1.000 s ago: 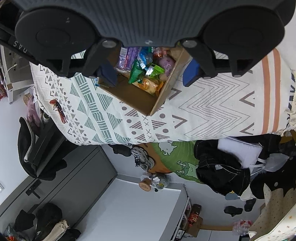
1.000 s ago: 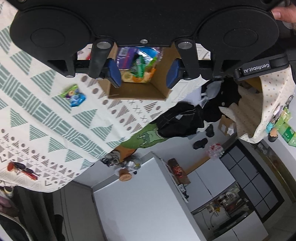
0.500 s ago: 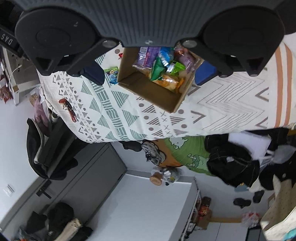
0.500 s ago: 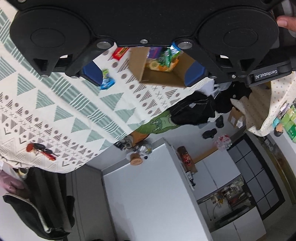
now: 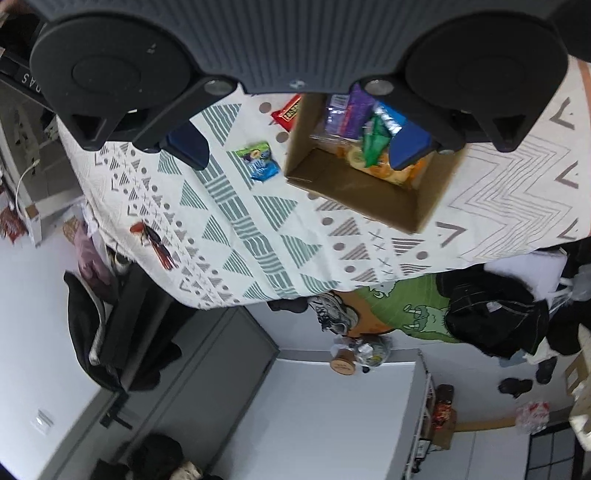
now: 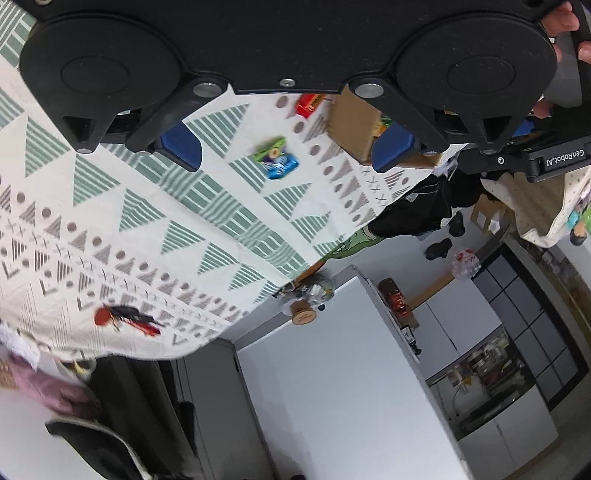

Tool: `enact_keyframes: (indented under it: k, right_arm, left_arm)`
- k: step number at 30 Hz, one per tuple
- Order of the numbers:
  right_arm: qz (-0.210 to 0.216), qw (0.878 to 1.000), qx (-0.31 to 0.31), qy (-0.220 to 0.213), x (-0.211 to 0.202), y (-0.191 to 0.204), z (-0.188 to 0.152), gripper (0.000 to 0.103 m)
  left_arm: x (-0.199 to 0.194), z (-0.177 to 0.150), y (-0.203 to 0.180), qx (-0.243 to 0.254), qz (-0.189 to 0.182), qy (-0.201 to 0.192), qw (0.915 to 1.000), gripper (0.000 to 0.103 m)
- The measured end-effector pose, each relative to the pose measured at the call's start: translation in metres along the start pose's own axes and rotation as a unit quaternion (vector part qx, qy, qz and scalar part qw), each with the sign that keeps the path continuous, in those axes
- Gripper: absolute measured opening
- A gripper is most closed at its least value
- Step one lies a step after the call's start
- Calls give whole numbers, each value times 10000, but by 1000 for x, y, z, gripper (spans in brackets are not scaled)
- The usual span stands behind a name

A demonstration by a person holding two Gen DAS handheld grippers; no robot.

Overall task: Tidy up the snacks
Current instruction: 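Withdraw both tools from the box toward the red bar and blue candy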

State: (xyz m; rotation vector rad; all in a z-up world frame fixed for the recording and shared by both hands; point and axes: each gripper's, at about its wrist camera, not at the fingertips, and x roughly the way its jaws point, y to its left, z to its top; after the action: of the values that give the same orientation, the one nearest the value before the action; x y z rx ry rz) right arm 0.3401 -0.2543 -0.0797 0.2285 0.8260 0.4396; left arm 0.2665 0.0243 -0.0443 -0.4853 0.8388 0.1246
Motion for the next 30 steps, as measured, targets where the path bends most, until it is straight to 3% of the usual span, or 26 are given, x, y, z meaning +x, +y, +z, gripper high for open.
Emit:
enact_keyframes:
  k: [9,14,17,30]
  right_arm:
    - [108,9992,357,-118,23,-48,-13,96]
    - [103,9977,655,117,49,-70,-16,77]
    - [173,9967,756,227,61,-79,-17,77]
    - [686,9890,1196,528,94,-103,-19,67]
  left_arm:
    - [34,-10,-43,384,-22,125,9992,103]
    - [57,-19,-67,630,46,128,9979,102]
    - [68,-26,-76,707,74,135,9974,100]
    - [103,-61,-79,713,165,373,9966,70]
